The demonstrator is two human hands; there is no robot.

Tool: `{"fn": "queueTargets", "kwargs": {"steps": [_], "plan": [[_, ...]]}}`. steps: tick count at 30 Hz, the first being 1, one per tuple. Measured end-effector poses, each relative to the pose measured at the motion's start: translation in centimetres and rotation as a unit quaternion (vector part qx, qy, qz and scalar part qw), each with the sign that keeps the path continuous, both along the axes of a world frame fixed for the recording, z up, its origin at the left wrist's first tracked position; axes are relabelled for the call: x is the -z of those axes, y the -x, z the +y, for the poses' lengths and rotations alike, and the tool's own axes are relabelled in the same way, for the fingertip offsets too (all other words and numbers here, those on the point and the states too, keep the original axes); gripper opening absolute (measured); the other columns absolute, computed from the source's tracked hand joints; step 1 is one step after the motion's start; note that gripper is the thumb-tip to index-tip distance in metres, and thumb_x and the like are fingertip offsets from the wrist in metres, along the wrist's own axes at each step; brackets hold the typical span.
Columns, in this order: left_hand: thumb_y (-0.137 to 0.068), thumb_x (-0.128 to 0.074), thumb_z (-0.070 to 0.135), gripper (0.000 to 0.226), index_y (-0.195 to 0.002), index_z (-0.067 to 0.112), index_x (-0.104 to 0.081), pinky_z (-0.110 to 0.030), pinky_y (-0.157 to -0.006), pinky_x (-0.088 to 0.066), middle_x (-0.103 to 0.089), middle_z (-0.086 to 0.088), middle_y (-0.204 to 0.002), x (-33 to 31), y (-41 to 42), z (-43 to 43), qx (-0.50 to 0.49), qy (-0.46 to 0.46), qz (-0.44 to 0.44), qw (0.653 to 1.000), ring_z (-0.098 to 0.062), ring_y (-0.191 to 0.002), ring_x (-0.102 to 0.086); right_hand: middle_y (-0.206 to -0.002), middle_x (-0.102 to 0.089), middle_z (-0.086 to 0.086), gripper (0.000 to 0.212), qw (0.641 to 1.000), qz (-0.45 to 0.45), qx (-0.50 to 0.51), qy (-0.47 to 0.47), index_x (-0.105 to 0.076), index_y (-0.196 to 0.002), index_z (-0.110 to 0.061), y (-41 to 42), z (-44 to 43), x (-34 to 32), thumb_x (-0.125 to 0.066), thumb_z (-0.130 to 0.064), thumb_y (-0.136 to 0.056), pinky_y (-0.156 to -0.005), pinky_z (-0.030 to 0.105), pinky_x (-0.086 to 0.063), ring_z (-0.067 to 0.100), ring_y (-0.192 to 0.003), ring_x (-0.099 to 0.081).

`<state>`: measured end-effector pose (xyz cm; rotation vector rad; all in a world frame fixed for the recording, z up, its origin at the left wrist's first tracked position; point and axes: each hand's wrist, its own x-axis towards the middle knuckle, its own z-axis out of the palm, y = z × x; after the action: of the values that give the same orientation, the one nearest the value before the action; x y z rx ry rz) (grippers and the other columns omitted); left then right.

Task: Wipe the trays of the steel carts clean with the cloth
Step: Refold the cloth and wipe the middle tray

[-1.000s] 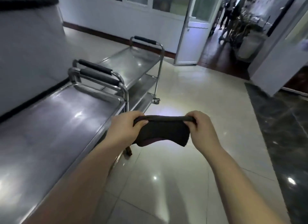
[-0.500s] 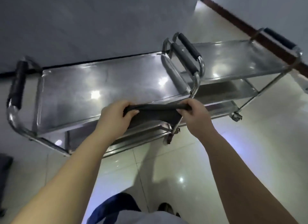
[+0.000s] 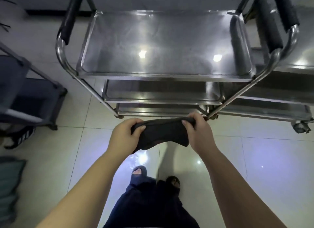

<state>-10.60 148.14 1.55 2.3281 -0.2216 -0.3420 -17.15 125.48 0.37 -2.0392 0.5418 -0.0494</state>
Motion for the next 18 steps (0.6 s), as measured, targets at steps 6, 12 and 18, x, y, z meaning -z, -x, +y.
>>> {"fn": "queueTargets", "kwargs": {"steps": [6, 12, 18], "plan": [[-0.092, -0.063, 0.02, 0.01, -0.093, 0.027, -0.07, -0.033, -0.075, -0.053, -0.065, 0.021, -0.086, 4.6, -3.6, 3.3, 0.012, 0.027, 0.053, 0.998, -0.004, -0.085, -0.059, -0.085, -0.059, -0.011, 0.009, 0.999, 0.036, 0.036, -0.005, -0.058, -0.094, -0.02, -2.9, 3.0, 4.0, -0.063, -0.014, -0.091, -0.071, 0.025, -0.04, 0.011, -0.082, -0.055], [-0.091, -0.062, 0.012, 0.017, -0.096, 0.025, -0.071, -0.02, -0.071, -0.044, -0.06, 0.024, -0.082, 8.3, -8.7, 4.3, 0.038, 0.004, 0.025, 0.999, -0.005, -0.082, -0.054, -0.086, -0.063, -0.009, 0.024, 0.989, 0.006, 0.132, -0.074, -0.056, -0.085, -0.031, -5.4, 6.9, 7.8, -0.062, -0.008, -0.09, -0.07, 0.011, -0.043, -0.001, -0.08, -0.057], [-0.092, -0.063, 0.016, 0.015, -0.103, 0.019, -0.071, -0.024, -0.076, -0.044, -0.064, 0.013, -0.087, 11.1, -13.0, 2.0, 0.002, 0.01, 0.025, 1.0, -0.01, -0.085, -0.058, -0.093, -0.064, -0.001, 0.017, 0.97, -0.003, 0.192, -0.15, -0.058, -0.09, -0.024, -9.2, 6.6, 10.6, -0.06, -0.007, -0.092, -0.085, 0.036, -0.05, 0.017, -0.092, -0.061]]}}
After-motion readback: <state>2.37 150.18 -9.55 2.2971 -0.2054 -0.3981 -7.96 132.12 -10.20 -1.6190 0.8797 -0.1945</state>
